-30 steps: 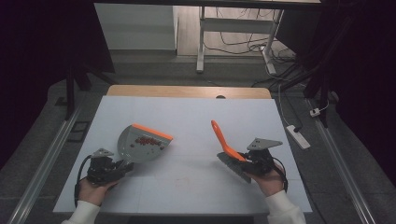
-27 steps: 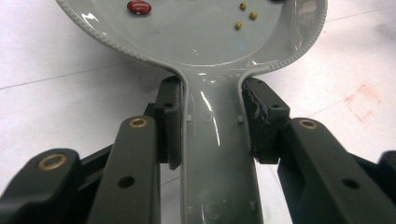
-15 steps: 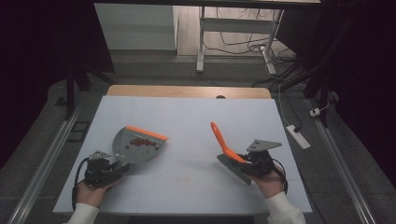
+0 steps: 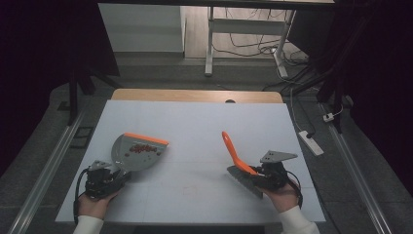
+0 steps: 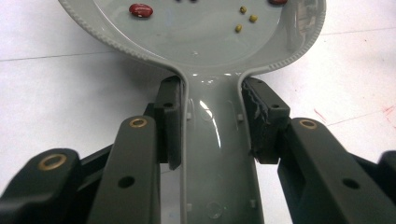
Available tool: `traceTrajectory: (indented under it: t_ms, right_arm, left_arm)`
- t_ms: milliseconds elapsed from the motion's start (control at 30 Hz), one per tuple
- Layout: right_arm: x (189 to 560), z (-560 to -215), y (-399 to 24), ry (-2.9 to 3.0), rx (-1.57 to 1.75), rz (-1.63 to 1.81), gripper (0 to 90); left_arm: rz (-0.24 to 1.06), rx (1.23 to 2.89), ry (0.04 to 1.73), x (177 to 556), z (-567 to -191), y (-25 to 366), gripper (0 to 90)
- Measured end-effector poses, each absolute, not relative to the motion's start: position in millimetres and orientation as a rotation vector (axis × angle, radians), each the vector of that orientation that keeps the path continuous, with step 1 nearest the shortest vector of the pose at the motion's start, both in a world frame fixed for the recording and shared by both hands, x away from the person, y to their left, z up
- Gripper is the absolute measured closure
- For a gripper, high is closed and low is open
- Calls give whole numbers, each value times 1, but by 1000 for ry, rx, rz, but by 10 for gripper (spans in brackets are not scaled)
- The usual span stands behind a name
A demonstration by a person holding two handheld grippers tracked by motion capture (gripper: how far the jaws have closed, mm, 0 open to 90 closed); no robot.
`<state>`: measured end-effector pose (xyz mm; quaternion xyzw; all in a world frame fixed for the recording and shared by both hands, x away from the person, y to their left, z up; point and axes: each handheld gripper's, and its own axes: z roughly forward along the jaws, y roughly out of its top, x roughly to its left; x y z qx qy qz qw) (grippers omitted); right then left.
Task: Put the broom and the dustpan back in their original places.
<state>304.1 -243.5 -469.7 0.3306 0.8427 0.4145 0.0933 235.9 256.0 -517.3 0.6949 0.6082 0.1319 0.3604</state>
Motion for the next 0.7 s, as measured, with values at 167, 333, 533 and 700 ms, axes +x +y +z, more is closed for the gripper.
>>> traceTrajectory:
  t_ms: [167, 333, 533, 700]
  right_arm:
    - [302, -472, -247, 2516, 1008, 1250, 703]
    - [302, -474, -249, 2530, 1031, 1242, 703]
    - [307, -479, -252, 2550, 1083, 1214, 703]
    - [312, -484, -254, 2560, 1128, 1183, 703]
  left_arm:
    - [359, 1774, 1581, 234, -518, 256, 611]
    - [368, 1757, 1599, 232, -520, 257, 611]
    - [364, 1752, 1619, 232, -522, 256, 610]
    - [362, 1738, 1631, 233, -523, 255, 610]
